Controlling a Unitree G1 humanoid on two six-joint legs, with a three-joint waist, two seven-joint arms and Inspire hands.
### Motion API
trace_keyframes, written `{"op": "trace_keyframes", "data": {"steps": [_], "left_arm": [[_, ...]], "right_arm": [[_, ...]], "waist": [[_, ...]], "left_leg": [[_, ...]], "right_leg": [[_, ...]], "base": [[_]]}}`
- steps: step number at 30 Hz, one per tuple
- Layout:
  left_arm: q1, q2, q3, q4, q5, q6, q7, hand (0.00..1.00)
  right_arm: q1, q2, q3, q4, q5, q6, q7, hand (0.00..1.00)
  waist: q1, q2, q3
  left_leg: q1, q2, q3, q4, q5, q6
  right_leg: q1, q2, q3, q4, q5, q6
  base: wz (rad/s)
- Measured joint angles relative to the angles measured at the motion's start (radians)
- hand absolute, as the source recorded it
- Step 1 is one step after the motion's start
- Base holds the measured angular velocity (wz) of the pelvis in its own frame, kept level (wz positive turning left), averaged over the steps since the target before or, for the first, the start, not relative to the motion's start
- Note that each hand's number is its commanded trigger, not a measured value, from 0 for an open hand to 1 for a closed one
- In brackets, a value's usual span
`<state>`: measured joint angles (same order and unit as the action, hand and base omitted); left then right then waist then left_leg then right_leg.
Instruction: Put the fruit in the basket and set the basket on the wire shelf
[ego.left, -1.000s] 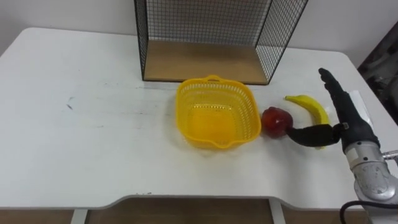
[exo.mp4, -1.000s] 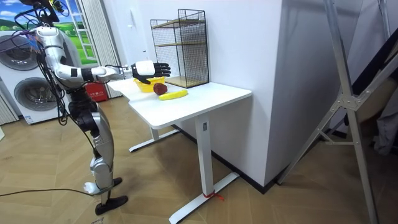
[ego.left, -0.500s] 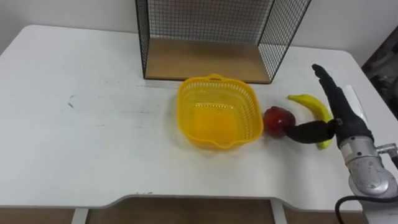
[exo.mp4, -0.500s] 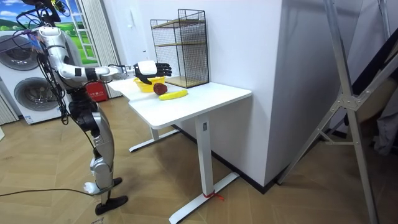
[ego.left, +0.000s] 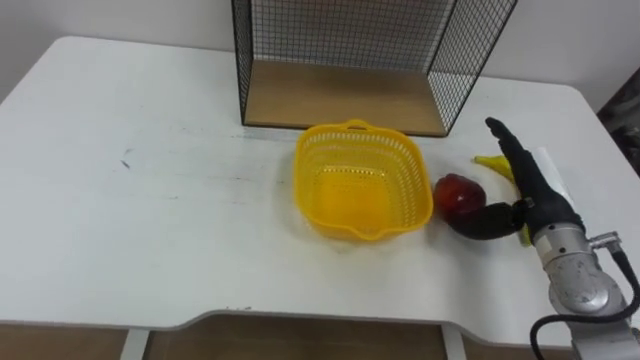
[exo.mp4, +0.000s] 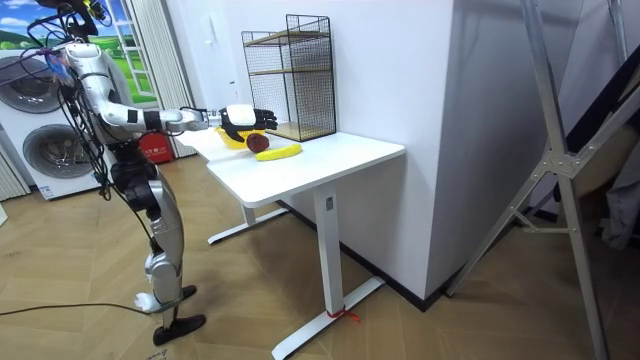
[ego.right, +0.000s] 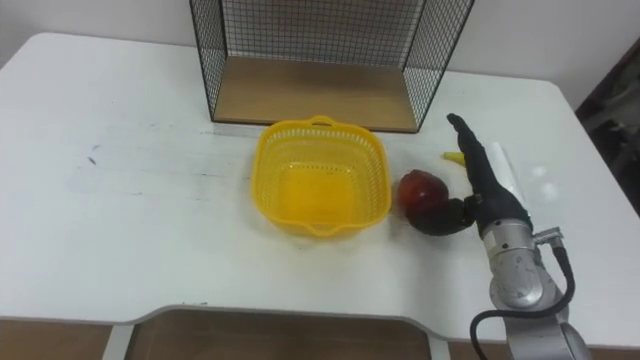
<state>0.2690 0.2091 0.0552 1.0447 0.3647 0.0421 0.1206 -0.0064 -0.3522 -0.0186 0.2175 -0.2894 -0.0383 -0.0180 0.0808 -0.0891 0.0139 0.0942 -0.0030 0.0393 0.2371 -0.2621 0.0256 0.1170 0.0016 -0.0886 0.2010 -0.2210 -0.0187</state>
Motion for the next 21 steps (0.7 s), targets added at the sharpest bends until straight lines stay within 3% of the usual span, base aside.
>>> {"op": "trace_keyframes", "data": {"steps": [17,21], "left_arm": [[-0.003,0.002,-0.001,-0.007,0.0,0.0,-0.004,0.0],[-0.003,0.002,0.0,-0.001,0.0,0.003,-0.004,0.0]], "right_arm": [[-0.043,0.0,0.077,0.101,-0.045,-0.004,0.084,0.0],[-0.044,0.001,0.077,0.106,-0.055,-0.004,0.113,0.0]], "waist": [[0.01,-0.002,-0.0001],[0.008,-0.004,-0.0043]], "left_leg": [[0.003,-0.001,-0.002,0.002,0.0,-0.001],[0.004,-0.002,-0.015,0.001,0.0,-0.001]], "right_leg": [[0.011,-0.002,-0.012,-0.002,0.0,0.0],[0.02,-0.002,-0.018,-0.016,0.001,-0.001]], "base": [[0.01],[0.03]]}}
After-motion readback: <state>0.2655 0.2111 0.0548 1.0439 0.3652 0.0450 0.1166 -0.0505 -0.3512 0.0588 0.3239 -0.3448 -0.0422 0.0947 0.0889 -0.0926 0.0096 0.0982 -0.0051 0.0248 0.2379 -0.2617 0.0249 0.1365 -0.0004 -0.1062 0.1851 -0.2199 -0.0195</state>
